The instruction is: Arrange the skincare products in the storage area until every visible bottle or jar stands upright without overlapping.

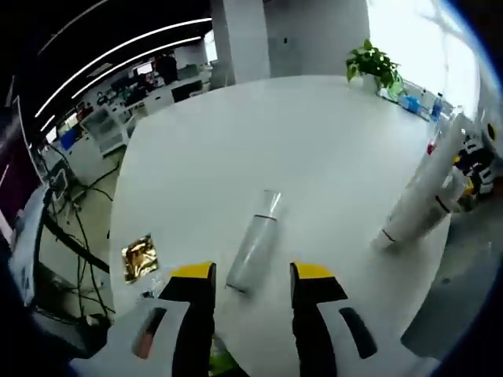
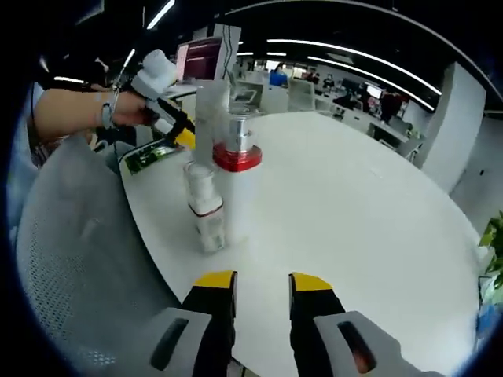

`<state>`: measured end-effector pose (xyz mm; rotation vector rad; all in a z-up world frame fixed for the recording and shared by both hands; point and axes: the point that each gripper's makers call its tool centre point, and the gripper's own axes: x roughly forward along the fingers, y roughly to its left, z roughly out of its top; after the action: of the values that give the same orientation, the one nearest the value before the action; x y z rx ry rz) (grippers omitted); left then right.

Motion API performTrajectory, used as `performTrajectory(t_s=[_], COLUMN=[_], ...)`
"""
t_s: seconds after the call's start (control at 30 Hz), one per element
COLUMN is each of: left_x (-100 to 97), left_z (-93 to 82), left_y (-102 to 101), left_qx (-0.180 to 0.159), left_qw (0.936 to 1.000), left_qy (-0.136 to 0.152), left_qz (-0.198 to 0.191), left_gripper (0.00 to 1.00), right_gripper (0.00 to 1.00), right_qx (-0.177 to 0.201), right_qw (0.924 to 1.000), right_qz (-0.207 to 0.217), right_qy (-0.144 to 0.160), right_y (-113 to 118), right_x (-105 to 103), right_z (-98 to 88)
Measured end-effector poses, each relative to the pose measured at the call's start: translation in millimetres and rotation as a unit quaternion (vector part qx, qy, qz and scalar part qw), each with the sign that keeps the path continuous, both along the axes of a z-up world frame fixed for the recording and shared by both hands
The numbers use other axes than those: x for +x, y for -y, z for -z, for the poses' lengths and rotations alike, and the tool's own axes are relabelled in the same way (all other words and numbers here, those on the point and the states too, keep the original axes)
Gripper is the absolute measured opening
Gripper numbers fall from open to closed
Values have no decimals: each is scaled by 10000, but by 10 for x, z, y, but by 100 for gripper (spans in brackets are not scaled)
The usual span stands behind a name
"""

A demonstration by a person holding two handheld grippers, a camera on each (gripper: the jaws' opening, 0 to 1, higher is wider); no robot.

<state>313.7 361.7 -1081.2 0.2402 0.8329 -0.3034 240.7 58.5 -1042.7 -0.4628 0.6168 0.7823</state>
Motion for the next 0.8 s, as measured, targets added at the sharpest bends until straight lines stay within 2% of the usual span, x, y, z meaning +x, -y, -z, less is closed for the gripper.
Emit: performTrajectory(t_s=[0.07,0.17,0.3,0.37,0.4,0.43,0.5,0.57,0.63,0.8], left_x=[53,205,263,311,381,359,364,351,328,144], left_z=[98,178,301,355,294,303,299,287,264,283], left_y=[1,19,140,143,179,159,170,174,187,173], left_qx=[151,216,-232,-182,-358,-282,-265,-153,52,-24], left_qw=[9996,9992,9973,9972,9982,9978,9980,9988,9993,9993], left_qy=[-173,-261,-672,-711,-474,-589,-562,-451,-190,-261], left_qz=[142,216,178,169,70,100,61,116,318,276], left_gripper=[32,30,31,29,28,27,23,20,18,18], right_gripper=[18,17,15,15,14,14,14,14,13,11], right_qx=[27,78,117,183,201,210,203,149,113,293], right_qw=[9998,9990,9976,9966,9963,9961,9958,9961,9962,9951], right_qz=[165,436,688,801,834,860,895,870,865,935], right_qy=[48,26,14,21,18,15,25,36,63,84], right_y=[76,199,295,321,328,331,333,333,341,291], right_x=[-24,-86,-154,-183,-191,-200,-225,-251,-254,-239], right_z=[-21,-11,3,-13,-16,-20,-27,-29,-32,-75])
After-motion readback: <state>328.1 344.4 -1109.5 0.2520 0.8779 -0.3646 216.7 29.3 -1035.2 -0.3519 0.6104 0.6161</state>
